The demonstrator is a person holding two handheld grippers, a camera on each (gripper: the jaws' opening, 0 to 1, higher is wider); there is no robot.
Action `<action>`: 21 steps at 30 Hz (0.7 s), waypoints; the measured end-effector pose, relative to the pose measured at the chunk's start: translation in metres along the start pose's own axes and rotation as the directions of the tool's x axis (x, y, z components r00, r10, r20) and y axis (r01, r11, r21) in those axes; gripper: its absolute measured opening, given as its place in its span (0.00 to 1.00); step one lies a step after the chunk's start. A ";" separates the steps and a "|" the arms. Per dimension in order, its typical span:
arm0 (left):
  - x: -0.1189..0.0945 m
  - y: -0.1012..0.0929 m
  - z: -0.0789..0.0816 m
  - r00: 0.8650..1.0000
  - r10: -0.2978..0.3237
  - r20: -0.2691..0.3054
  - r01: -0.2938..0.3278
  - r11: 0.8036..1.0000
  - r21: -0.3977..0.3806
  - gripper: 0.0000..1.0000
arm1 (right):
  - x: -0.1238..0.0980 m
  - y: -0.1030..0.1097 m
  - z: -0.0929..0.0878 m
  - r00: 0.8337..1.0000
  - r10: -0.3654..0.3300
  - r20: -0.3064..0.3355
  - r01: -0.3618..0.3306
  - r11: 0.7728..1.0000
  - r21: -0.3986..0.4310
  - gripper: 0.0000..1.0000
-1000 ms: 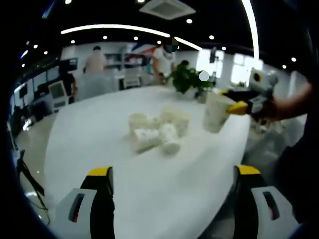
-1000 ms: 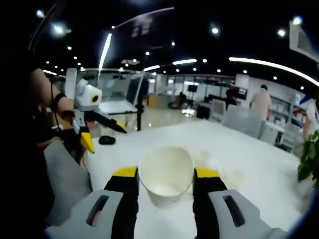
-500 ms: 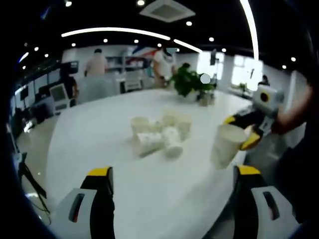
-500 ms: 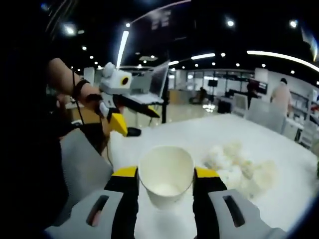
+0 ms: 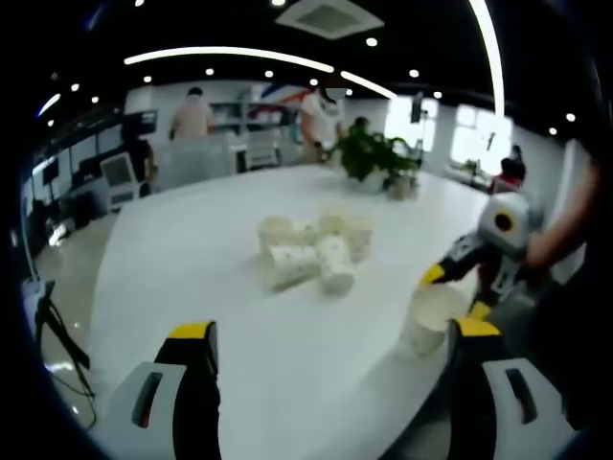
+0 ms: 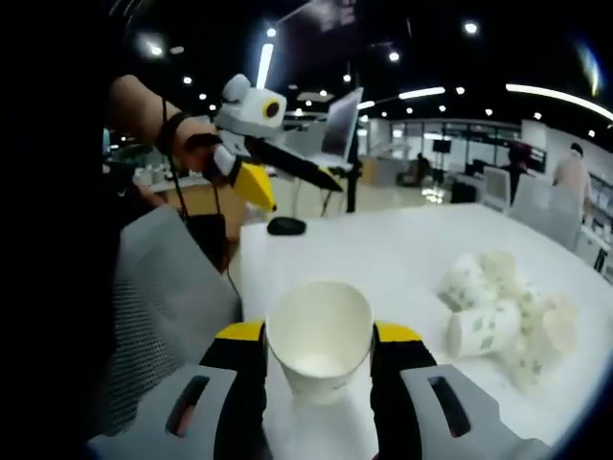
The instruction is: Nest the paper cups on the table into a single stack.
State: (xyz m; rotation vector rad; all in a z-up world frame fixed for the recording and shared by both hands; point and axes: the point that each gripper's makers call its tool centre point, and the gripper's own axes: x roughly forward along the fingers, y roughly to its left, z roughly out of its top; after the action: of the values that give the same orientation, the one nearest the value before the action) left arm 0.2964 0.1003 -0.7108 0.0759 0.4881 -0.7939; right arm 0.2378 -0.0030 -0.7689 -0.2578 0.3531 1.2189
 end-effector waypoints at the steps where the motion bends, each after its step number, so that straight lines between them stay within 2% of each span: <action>1: 0.000 0.000 0.000 1.000 0.001 0.000 -0.001 1.000 -0.002 0.99 | 0.001 0.000 -0.002 1.000 0.004 -0.002 -0.004 1.000 0.005 0.38; 15: -0.004 -0.002 -0.006 1.000 0.009 -0.019 -0.010 1.000 -0.008 0.99 | 0.011 -0.006 -0.021 1.000 0.014 -0.026 -0.013 0.999 0.036 0.39; 21: -0.005 0.000 -0.005 1.000 0.013 -0.019 -0.013 1.000 -0.009 0.99 | 0.011 -0.007 -0.021 1.000 0.007 -0.015 -0.006 0.999 0.048 0.40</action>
State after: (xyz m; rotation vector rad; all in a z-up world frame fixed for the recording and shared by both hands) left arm 0.2916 0.1048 -0.7136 0.0779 0.5088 -0.7791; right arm 0.2448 -0.0036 -0.7931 -0.2247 0.3966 1.2138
